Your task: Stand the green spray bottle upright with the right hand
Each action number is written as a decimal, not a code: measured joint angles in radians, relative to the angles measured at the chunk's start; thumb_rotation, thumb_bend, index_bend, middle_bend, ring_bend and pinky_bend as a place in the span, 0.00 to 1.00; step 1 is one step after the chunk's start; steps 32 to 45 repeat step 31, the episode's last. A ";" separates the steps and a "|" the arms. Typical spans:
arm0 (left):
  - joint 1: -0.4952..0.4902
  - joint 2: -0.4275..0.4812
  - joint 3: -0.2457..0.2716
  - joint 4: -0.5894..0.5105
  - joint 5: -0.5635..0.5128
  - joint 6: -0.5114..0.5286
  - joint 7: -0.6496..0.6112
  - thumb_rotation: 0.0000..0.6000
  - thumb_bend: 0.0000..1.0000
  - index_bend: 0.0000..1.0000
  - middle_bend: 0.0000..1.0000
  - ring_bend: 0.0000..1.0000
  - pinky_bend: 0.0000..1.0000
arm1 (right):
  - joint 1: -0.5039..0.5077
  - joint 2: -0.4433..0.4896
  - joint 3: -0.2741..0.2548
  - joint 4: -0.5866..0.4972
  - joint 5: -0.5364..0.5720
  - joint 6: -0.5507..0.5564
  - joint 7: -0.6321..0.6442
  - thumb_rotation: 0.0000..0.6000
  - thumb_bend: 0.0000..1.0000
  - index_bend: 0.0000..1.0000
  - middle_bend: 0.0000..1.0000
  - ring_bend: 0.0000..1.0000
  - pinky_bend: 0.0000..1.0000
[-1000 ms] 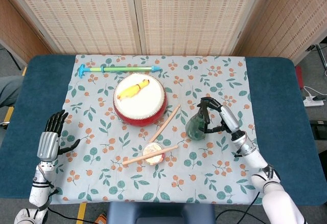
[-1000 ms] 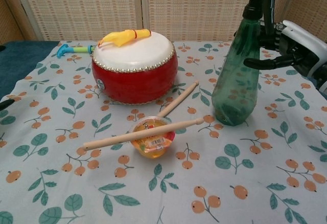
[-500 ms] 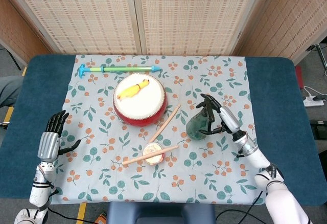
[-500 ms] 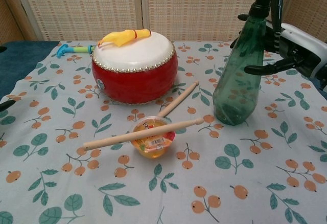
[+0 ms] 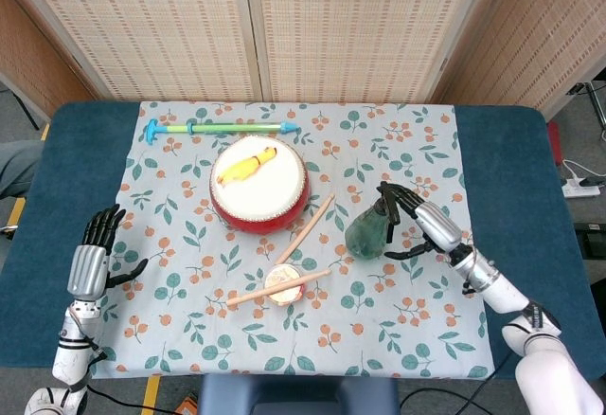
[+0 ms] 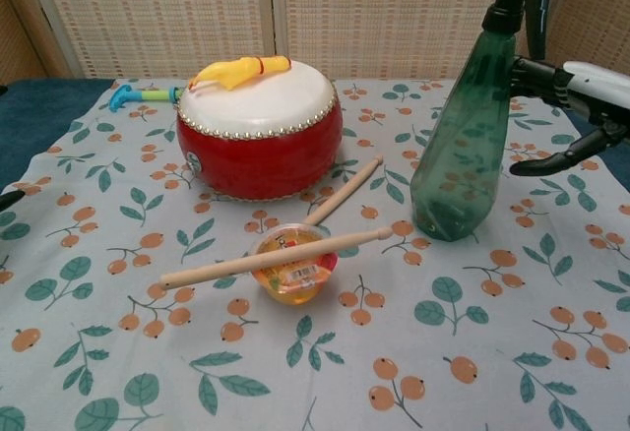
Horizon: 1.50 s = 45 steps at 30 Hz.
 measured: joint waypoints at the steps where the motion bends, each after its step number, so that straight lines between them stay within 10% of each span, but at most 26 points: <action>1: 0.001 0.001 0.001 -0.002 0.002 0.008 -0.001 1.00 0.19 0.00 0.00 0.00 0.03 | -0.012 0.029 -0.009 -0.019 -0.006 0.005 -0.026 1.00 0.00 0.00 0.06 0.00 0.08; 9: 0.008 0.005 0.011 -0.011 0.007 -0.009 0.023 1.00 0.19 0.00 0.00 0.00 0.03 | -0.077 0.164 -0.021 -0.153 0.010 -0.035 -0.302 1.00 0.00 0.00 0.03 0.00 0.00; 14: 0.007 0.011 0.018 -0.010 0.004 -0.065 0.062 1.00 0.19 0.00 0.00 0.00 0.03 | -0.137 0.166 0.048 -0.225 0.118 -0.066 -0.748 1.00 0.20 0.00 0.00 0.00 0.00; 22: 0.011 0.048 0.026 -0.052 -0.001 -0.115 0.137 1.00 0.19 0.00 0.00 0.00 0.03 | -0.222 0.193 0.129 -0.349 0.246 -0.125 -1.257 1.00 0.21 0.00 0.00 0.00 0.00; 45: -0.002 0.076 0.013 -0.102 -0.014 -0.148 0.173 1.00 0.19 0.00 0.00 0.00 0.03 | -0.275 0.239 0.191 -0.483 0.285 -0.114 -1.144 1.00 0.21 0.00 0.00 0.00 0.00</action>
